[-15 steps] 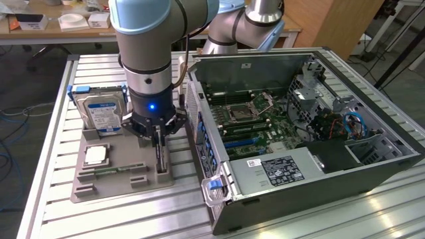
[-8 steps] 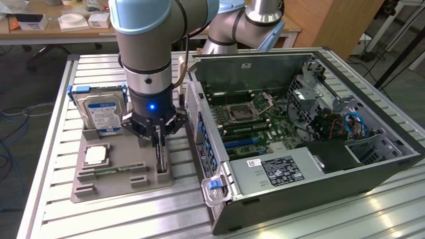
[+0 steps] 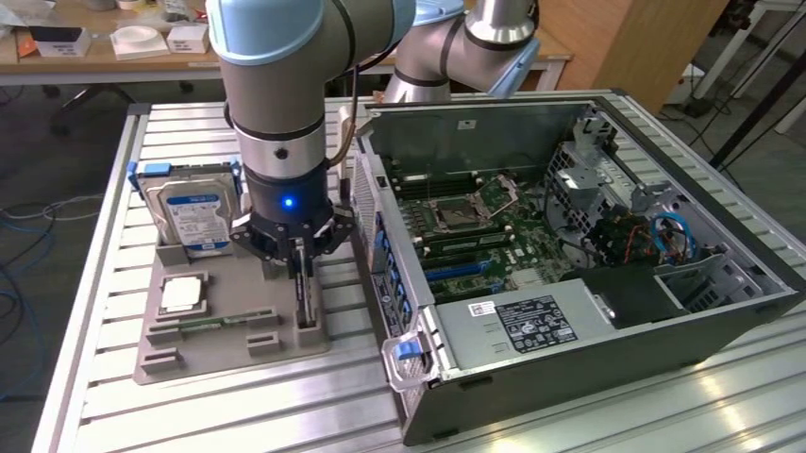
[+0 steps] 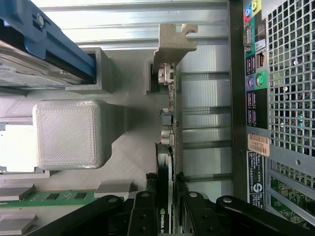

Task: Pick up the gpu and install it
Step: 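Reach for the gpu, then pick up the gpu and move the gpu toward the slot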

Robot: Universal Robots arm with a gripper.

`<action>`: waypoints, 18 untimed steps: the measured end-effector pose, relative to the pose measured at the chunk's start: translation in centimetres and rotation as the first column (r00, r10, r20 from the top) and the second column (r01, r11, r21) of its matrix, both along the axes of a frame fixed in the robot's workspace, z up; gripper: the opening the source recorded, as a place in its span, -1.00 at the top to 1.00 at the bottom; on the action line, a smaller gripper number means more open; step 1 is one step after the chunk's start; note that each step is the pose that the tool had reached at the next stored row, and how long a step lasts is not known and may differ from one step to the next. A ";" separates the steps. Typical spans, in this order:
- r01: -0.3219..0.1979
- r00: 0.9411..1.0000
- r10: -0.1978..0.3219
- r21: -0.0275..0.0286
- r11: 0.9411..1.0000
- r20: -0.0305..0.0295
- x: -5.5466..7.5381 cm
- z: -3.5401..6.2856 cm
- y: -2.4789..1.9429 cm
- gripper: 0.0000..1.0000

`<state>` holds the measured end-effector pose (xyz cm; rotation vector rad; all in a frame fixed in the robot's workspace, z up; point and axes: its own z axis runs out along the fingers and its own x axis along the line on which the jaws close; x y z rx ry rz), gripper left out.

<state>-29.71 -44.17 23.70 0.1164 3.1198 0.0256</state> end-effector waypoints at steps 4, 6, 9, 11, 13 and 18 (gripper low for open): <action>0.000 1.000 0.000 0.000 1.000 0.000 0.0 0.00 0.00 0.48; 0.000 1.000 0.000 0.000 1.000 0.000 0.0 0.00 0.00 0.48; 0.000 1.000 0.000 0.000 1.000 0.000 0.0 0.00 0.00 0.48; 0.000 1.000 0.000 0.000 1.000 0.000 0.0 0.00 0.00 0.48; 0.000 1.000 0.000 0.000 1.000 0.000 0.0 0.00 0.00 0.48; 0.000 1.000 0.000 0.000 1.000 0.000 0.0 0.00 0.00 0.48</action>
